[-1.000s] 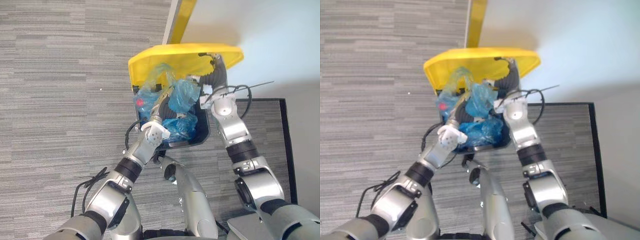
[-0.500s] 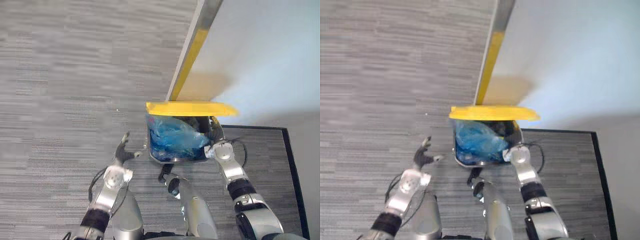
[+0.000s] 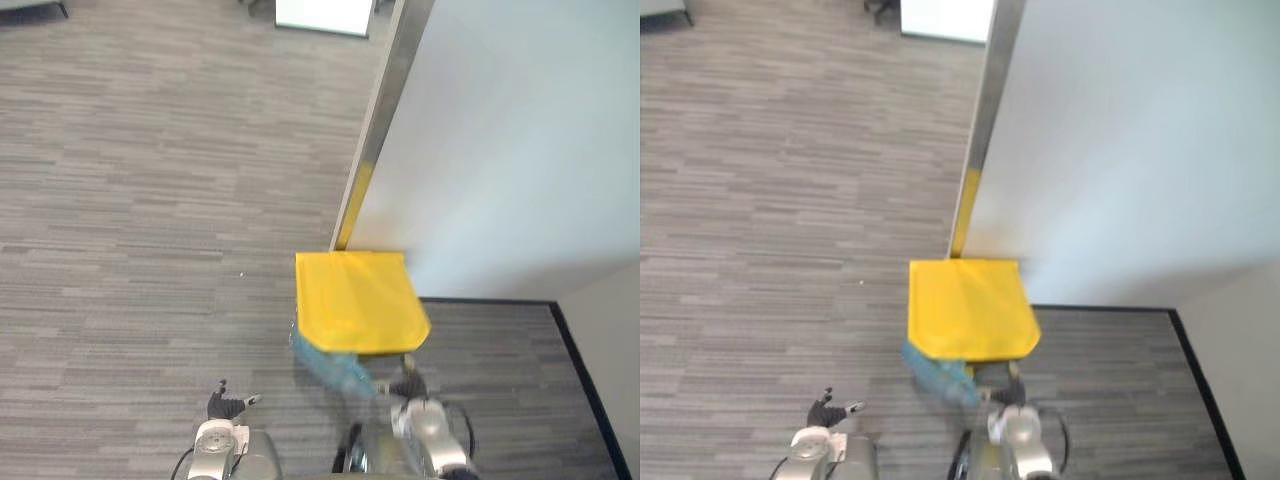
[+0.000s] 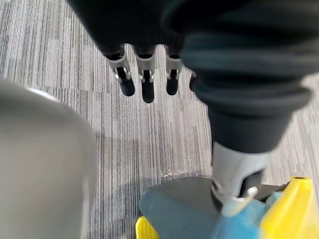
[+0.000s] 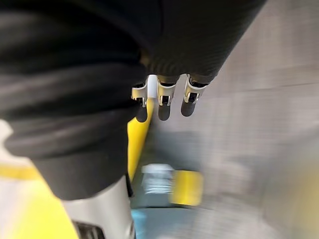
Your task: Gather rubbish on tea table into small bin, then transfer packed bag to large trash can.
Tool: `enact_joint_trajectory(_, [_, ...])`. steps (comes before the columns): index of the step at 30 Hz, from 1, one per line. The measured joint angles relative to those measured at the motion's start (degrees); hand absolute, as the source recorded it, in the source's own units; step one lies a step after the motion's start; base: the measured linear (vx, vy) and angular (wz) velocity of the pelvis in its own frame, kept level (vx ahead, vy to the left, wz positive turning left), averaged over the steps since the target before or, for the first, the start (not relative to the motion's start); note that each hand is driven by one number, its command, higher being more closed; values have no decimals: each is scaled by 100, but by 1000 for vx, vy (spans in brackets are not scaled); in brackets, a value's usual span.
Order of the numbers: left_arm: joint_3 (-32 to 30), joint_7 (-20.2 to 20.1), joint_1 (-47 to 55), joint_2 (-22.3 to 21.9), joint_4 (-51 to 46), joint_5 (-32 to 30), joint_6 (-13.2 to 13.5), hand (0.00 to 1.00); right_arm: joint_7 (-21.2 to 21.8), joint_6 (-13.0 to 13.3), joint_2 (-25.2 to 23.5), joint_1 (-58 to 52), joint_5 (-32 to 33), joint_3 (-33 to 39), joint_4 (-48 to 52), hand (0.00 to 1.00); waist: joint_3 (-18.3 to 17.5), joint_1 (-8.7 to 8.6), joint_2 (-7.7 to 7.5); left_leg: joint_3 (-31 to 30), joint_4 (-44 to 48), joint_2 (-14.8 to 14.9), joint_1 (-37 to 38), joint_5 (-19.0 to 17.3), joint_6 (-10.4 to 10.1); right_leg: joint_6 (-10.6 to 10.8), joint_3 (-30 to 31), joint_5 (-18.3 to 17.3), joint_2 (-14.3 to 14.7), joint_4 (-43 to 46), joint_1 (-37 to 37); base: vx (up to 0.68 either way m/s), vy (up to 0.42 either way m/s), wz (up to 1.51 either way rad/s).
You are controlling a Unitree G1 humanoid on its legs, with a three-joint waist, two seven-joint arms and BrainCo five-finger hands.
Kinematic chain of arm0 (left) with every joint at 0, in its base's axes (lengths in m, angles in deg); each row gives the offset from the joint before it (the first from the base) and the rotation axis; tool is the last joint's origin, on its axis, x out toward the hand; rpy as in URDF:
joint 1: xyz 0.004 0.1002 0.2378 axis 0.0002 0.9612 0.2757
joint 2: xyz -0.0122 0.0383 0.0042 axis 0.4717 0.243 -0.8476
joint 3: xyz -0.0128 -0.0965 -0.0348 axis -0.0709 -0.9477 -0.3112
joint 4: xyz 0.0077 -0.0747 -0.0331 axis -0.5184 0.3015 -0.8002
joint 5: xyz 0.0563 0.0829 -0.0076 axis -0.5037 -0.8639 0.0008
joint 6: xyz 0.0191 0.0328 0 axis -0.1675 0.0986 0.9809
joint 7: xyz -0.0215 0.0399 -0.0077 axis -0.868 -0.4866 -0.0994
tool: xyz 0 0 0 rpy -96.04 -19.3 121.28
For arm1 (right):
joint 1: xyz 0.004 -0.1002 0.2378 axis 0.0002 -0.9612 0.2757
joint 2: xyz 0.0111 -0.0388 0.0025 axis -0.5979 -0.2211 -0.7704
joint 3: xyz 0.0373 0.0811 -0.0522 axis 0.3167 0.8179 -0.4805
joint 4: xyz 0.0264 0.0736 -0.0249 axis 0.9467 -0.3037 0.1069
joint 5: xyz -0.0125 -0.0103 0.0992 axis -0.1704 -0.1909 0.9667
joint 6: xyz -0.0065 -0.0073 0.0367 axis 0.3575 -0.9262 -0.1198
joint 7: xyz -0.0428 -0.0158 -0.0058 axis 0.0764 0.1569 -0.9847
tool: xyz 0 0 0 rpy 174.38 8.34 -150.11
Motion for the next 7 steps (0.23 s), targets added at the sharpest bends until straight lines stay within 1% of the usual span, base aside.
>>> enact_joint_trajectory(1, [17, 4, -35, -42, 100, 94, 0, 0, -8, -24, 37, 24, -4, 93, -91, 0, -25, -65, 45, 61, -256, -58, 121, 160, 21, 36, 51, 118, -3, -142, 19, -33, 64, -13])
enact_joint_trajectory(2, [60, 5, -63, -54, 175, 246, 19, 0, -12, -47, 108, -10, 28, 165, -236, 0, -42, -63, 67, 117, -476, -109, 258, 283, 25, 66, 76, 207, -28, -285, 98, -21, 68, -7])
enact_joint_trajectory(5, [58, 8, -85, -53, 285, 422, 39, 0, -15, -48, 125, -55, 180, 271, -291, 0, -82, -72, 58, 154, -739, -225, 398, 420, 87, 136, 81, 343, -97, -513, 209, -19, 80, -1])
enact_joint_trajectory(7, [60, 8, -83, -42, 329, 425, 56, 0, -12, -47, 121, -43, 237, 350, -340, 0, -102, -74, 54, 168, -883, -294, 468, 491, 124, 180, 81, 414, -132, -645, 275, -8, 58, 7])
